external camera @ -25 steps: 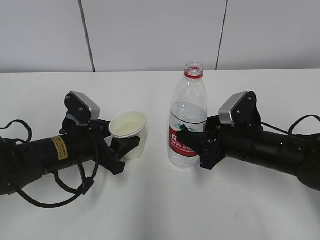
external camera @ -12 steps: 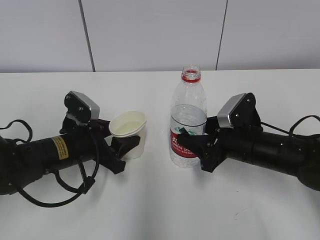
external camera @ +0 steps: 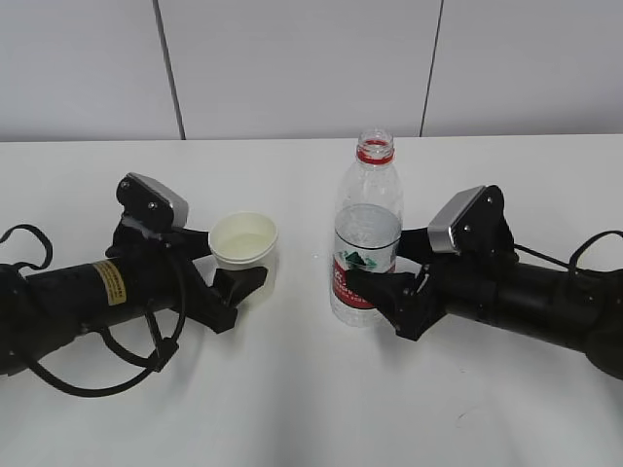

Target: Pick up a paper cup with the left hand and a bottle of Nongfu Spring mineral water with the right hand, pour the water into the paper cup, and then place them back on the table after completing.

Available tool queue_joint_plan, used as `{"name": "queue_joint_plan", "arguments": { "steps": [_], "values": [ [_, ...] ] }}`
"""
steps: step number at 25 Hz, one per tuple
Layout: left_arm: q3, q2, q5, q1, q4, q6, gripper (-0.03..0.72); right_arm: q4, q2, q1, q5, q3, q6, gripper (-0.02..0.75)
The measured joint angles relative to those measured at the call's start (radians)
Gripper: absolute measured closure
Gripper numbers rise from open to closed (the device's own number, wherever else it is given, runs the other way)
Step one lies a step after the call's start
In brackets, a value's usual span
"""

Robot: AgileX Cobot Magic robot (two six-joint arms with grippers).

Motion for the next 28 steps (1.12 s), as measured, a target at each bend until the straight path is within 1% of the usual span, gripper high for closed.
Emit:
{"name": "queue_joint_plan", "arguments": {
  "steps": [3, 6, 10, 13, 16, 19, 28],
  "values": [
    [0.031, -0.038, 0.038, 0.0, -0.005, 0.0, 0.157, 0.019, -0.001, 0.0, 0.0, 0.032, 0.0, 0.138],
    [0.064, -0.069, 0.05, 0.0, -0.005, 0.0, 0.157, 0.061, -0.002, 0.0, -0.005, 0.075, -0.019, 0.137],
    [0.095, -0.1, 0.12, 0.0, -0.016, 0.0, 0.157, 0.169, -0.003, 0.0, -0.049, 0.152, -0.09, 0.137],
    [0.11, -0.118, 0.181, 0.0, -0.056, 0.0, 0.157, 0.32, -0.009, 0.0, -0.062, 0.227, -0.173, 0.138],
    [0.112, -0.132, 0.193, 0.001, -0.106, 0.0, 0.157, 0.536, -0.013, 0.0, -0.064, 0.283, -0.202, 0.139],
    [0.112, -0.134, 0.199, 0.02, -0.136, 0.001, 0.157, 0.689, -0.034, 0.0, -0.064, 0.311, -0.208, 0.142],
    [0.113, -0.144, 0.24, 0.144, -0.179, 0.019, 0.157, 0.933, -0.061, 0.0, -0.068, 0.314, -0.208, 0.143]
  ]
}}
